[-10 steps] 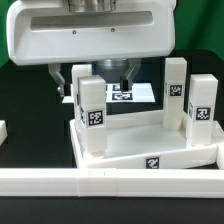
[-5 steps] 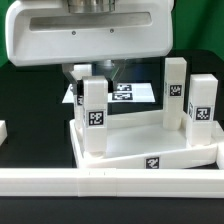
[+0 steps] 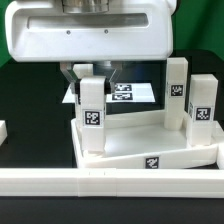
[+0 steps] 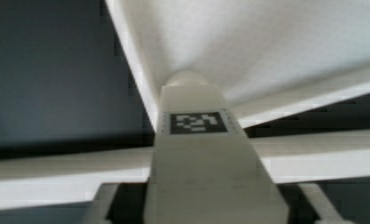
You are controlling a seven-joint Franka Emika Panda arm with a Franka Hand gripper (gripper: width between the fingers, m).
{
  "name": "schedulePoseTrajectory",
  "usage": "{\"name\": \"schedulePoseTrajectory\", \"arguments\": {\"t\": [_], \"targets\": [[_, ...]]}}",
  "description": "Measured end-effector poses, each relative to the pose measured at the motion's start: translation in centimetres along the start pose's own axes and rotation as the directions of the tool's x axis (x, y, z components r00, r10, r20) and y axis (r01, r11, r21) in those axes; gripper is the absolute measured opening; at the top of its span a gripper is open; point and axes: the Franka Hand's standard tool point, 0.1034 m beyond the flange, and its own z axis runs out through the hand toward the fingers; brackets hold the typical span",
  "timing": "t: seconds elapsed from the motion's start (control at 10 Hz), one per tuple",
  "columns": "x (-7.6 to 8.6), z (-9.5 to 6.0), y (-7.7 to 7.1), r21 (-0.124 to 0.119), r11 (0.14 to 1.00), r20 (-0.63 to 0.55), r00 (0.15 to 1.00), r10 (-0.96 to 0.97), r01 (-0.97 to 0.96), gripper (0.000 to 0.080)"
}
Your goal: Assemble desk
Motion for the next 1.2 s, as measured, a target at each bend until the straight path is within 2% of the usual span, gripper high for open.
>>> {"name": "schedulePoseTrajectory", "arguments": {"t": [0.3,0.5,0.8,0.9,1.0,1.1,1.2], "targets": [[0.12,0.05,-0.05,0.001,0.957,-0.003,0.957,0.29,-0.29,0.0289],[0.27,0.1,-0.26,0.003,0.886,-0.005,0.886,0.463,-0.463,0.0289],[0.29,0.12,-0.38,0.004,0.784,-0.004,0.784,0.621,-0.621,0.029],[0.27,0.15,-0.42,0.004,0.759,-0.003,0.759,0.651,-0.651,0.0343],[0.27,0.15,-0.4,0.004,0.762,-0.003,0.762,0.648,-0.648,0.0479],[0.25,0.16,-0.31,0.001,0.808,-0.004,0.808,0.59,-0.59,0.0479],[0.23,0.16,-0.37,0.001,0.824,-0.003,0.824,0.566,-0.566,0.061]]}}
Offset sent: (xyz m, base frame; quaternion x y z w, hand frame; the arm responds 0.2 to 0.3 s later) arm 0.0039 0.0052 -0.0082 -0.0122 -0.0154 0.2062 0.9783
